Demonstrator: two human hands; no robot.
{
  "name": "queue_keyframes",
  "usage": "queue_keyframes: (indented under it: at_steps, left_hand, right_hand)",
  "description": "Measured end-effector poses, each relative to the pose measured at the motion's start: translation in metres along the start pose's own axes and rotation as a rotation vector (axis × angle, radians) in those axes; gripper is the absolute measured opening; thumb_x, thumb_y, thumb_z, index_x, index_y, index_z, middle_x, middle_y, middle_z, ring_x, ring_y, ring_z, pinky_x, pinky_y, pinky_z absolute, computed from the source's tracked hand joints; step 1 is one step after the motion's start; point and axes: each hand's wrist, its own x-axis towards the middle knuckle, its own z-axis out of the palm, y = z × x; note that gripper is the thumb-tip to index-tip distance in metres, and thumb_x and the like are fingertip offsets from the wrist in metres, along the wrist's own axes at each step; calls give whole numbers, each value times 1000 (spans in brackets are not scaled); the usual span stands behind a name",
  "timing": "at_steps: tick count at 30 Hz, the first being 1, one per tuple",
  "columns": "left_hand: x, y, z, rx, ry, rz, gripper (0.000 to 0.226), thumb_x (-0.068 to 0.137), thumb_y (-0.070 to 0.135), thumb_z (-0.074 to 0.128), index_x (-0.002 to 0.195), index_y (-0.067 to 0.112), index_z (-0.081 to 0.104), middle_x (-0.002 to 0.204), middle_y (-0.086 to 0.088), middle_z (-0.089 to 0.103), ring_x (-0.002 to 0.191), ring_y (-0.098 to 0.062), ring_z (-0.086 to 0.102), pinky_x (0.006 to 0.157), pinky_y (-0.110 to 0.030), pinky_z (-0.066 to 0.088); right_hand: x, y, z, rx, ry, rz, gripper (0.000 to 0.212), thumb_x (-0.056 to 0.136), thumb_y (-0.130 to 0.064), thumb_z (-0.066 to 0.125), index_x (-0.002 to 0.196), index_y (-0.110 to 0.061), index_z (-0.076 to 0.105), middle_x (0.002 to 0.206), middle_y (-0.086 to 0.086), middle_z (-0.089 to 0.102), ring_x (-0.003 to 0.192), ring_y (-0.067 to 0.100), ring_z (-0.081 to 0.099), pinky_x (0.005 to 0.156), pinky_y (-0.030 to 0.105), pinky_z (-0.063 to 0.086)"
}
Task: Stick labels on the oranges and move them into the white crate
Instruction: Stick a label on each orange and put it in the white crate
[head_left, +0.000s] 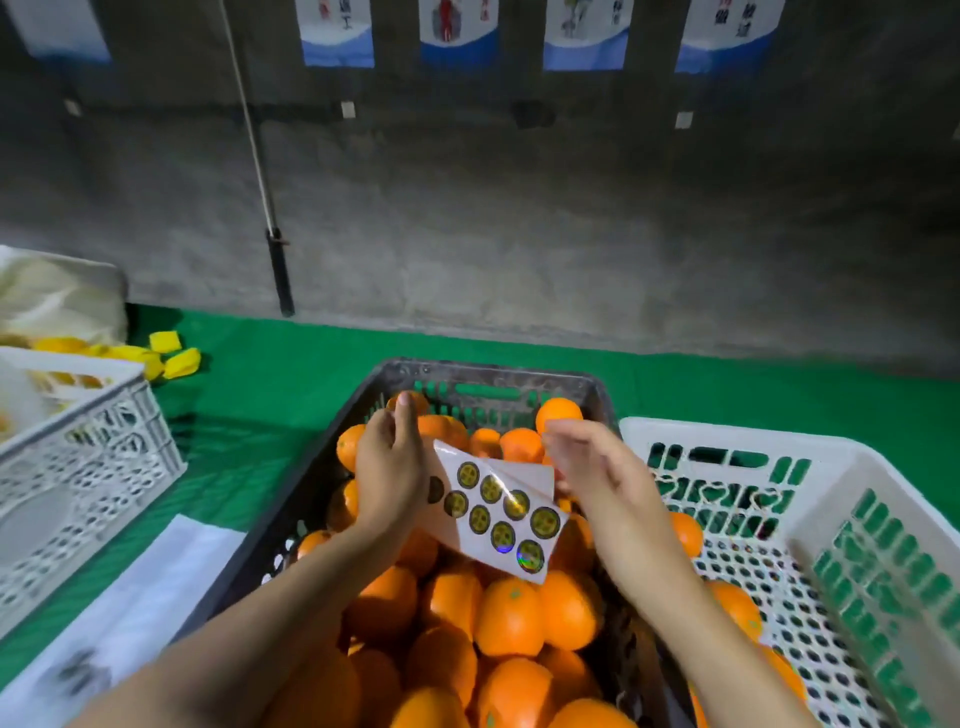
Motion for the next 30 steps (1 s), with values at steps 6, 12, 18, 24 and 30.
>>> queue_keyframes:
  at_steps: [6,12,18,24,30]
  left_hand:
    - [5,-1,-3,-17,79,-63,46,104,42,40,68,13,40,63,-3,43,49,2,43,51,-24,33]
    - [-9,7,-1,-14,-62,18,32,102,47,39,84,22,46,75,4,50,68,-11,53,61,-33,45]
    - [-20,22,-17,393,-163,610,18,94,34,54,101,19,61,107,2,62,101,-21,53,86,-37,39]
    - [-26,2,-39,450,-505,501,49,86,67,50,121,34,57,122,20,53,118,-7,45,103,-33,32]
    - [-20,-11,-53,368,-626,429,41,82,63,65,113,36,64,107,23,55,110,-8,51,95,-30,38]
  right_hand:
    - [-8,23,32,58,-101,82,66,82,-39,80,135,-50,44,121,-43,54,112,-13,58,83,13,53]
    - [-7,19,28,115,194,159,55,87,-4,75,135,-23,55,120,4,69,98,13,72,77,30,61]
    - [-15,16,32,143,328,216,40,88,3,70,126,-9,60,108,11,74,95,22,74,87,45,60]
    - [-25,10,28,209,314,214,43,88,-5,73,126,-20,58,109,6,75,98,23,73,88,46,59]
    - [-34,5,35,216,265,214,54,89,0,70,138,-14,50,113,13,73,101,28,72,87,45,60]
